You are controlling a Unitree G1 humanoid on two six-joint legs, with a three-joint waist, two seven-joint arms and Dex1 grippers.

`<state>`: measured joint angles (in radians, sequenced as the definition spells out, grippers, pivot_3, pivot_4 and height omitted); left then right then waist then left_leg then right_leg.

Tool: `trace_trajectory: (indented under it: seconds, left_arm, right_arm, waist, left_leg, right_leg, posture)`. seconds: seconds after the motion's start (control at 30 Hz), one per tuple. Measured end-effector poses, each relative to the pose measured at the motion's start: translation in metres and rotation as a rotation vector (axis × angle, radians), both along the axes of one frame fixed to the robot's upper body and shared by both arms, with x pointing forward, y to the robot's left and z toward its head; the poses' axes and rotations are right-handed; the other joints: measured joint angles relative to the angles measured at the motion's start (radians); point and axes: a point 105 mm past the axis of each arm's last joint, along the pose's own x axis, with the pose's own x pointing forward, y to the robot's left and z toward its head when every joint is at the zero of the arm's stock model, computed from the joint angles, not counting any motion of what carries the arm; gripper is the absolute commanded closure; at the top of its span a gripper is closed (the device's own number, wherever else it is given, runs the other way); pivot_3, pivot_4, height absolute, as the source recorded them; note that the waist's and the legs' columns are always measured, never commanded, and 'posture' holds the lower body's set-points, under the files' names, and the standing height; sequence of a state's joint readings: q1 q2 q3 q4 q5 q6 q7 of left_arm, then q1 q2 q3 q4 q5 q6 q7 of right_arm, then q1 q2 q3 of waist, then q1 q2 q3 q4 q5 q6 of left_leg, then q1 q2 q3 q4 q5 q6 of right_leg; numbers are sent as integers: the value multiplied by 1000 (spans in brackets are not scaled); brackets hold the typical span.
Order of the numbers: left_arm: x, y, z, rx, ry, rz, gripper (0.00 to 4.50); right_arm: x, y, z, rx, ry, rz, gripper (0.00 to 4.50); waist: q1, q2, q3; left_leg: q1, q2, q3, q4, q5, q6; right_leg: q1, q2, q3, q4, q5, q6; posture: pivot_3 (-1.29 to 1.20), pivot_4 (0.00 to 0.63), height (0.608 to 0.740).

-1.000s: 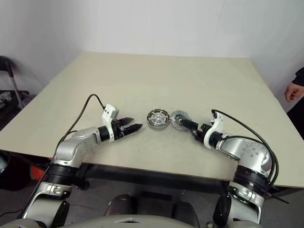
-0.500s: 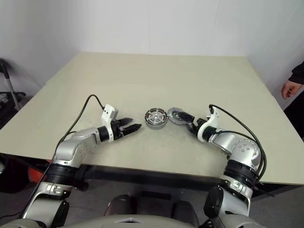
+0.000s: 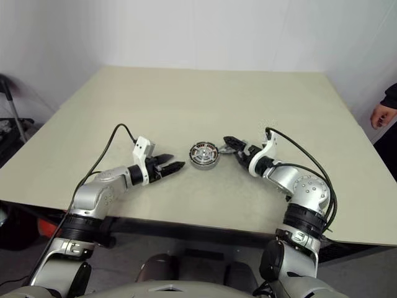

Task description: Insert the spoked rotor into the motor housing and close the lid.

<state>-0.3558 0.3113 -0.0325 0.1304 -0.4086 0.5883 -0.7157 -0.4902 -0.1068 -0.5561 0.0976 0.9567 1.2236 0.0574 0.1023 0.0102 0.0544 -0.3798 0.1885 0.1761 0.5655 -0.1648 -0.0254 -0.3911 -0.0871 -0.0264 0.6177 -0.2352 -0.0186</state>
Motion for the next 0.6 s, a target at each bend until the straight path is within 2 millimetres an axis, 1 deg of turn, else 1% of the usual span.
trace_trajectory:
  seconds: [0.23, 0.4, 0.47, 0.6]
  left_arm:
    - [0, -1, 0, -4, 1, 0, 755]
    - [-1, -2, -1, -5, 0, 2, 755]
    - [-3, -3, -3, -10, 7, 4, 755]
    - [-4, -6, -2, -13, 5, 1, 755]
  right_arm:
    - [9, 9, -12, -81, 2, 8, 30]
    - [22, -3, -20, -178, -19, -96, 30]
    - [26, -4, -20, -199, -43, -121, 30]
    - [29, 4, -14, -198, -104, -111, 30]
  waist:
    - [0, 0, 0]
    - [0, 0, 0]
    - [-2, 0, 0]
    - [-5, 0, 0]
  left_leg:
    - [0, 0, 0, 0, 0, 0]
    - [-1, 0, 0, 0, 0, 0]
    - [-1, 0, 0, 0, 0, 0]
    - [0, 0, 0, 0, 0, 0]
  right_leg:
    - [0, 0, 0, 0, 0, 0]
    - [0, 0, 0, 0, 0, 0]
    - [0, 0, 0, 0, 0, 0]
    - [0, 0, 0, 0, 0, 0]
  posture:
    - [0, 0, 740]
    - [0, 0, 740]
    - [0, 0, 740]
    - [0, 0, 740]
